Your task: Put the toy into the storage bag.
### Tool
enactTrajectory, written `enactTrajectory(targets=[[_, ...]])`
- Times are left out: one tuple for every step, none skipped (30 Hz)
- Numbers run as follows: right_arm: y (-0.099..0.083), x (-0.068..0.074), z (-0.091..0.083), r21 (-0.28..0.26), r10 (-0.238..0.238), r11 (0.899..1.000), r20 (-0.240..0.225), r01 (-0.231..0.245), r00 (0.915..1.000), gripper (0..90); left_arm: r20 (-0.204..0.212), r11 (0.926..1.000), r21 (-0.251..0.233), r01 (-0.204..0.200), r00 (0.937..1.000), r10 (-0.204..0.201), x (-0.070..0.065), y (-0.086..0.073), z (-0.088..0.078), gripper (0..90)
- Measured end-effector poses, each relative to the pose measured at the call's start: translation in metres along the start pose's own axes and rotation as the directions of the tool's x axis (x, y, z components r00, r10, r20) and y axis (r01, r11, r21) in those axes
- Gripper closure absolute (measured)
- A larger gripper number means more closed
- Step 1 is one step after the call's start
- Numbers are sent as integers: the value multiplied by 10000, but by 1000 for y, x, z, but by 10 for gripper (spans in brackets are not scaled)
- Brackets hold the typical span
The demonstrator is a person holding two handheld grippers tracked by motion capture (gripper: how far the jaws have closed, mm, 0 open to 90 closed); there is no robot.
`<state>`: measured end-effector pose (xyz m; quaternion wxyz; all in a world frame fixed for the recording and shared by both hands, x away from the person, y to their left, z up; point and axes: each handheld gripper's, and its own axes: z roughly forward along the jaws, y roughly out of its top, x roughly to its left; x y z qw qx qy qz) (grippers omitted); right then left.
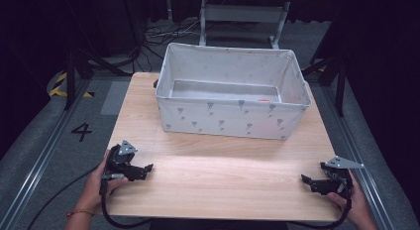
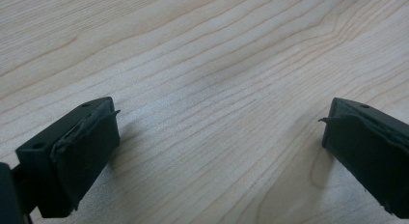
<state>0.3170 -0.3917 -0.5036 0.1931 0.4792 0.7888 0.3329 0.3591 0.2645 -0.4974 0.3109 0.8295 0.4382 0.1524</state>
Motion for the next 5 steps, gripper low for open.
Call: enactTrajectory(targets=[[0,0,0,2,-2,10000,0,2,10000,49,-1,10000,1,-1,10000,1,0,0,0,0],[0,0,0,2,-3,10000,2,3,10000,50,0,10000,3,-1,10000,1,0,0,0,0],[0,0,0,1,-1,10000,1,1,10000,50,1,10000,2,-1,10000,1,0,0,0,0],[0,0,0,2,-2,10000,1,2,10000,50,0,10000,2,-1,10000,1,0,0,0,0],[0,0,0,-1,-2,10000,0,2,10000,49,0,10000,2,-1,10000,1,0,0,0,0]])
